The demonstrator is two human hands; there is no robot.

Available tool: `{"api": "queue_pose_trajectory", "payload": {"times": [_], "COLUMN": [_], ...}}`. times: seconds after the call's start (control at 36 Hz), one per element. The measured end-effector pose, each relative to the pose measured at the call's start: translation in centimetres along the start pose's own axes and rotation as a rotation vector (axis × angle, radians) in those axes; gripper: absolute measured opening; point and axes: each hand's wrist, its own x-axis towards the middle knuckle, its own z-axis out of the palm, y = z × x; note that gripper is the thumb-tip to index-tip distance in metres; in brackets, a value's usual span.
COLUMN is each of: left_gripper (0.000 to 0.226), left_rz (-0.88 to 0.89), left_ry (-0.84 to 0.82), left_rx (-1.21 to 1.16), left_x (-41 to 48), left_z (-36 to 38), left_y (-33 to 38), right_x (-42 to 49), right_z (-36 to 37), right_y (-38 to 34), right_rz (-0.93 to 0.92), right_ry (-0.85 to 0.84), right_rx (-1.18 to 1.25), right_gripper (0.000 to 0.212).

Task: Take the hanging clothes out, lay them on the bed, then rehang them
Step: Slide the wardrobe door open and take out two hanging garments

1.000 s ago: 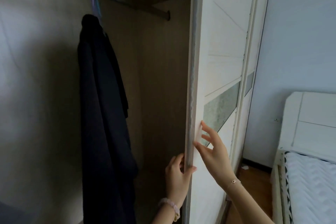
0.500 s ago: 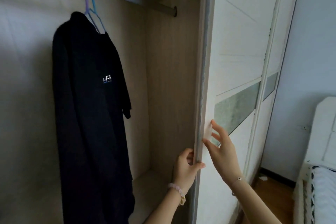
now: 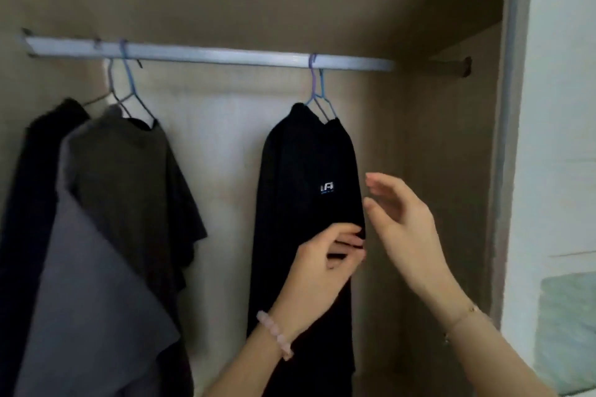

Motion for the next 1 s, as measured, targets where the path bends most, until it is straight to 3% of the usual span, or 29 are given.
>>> {"api": "queue_pose_trajectory", "payload": {"times": [0.19, 0.36, 0.53, 0.69, 0.89, 1.0], "left_gripper": [0.021, 0.024, 0.039, 0.036, 0.031, 0.027], "left_rz": [0.148, -0.016, -0.273, -0.246, -0.286, -0.301], "left_ry": [0.33, 0.35, 0.146, 0.097, -0.034, -0.08], "left_rx": [0.344, 0.544, 0.325, 0.341, 0.133, 0.079], "left_x": [4.7, 10.1, 13.9, 15.9, 16.5, 16.6], "left_z": [-10.9, -15.0, -14.1, -12.9, -15.2, -16.3], "left_y": [6.2, 5.8, 4.0, 2.7, 1.7, 1.1], "right_x": [10.0, 16.6, 19.3, 20.2, 20.6, 21.0], "right_z": [6.0, 8.6, 9.2, 9.2, 10.0, 10.1], "right_y": [-1.5, -2.6, -1.7, -1.5, -1.5, -1.1], "right_rz": [0.04, 0.182, 0.385, 0.48, 0.539, 0.528], "right_ry": [-0.091, -0.186, -0.229, -0.322, -0.314, -0.233], "right_rx": [0.222, 0.232, 0.202, 0.288, 0.3, 0.244], "right_gripper": [0.043, 0.06, 0.062, 0.061, 0.039, 0.015]}}
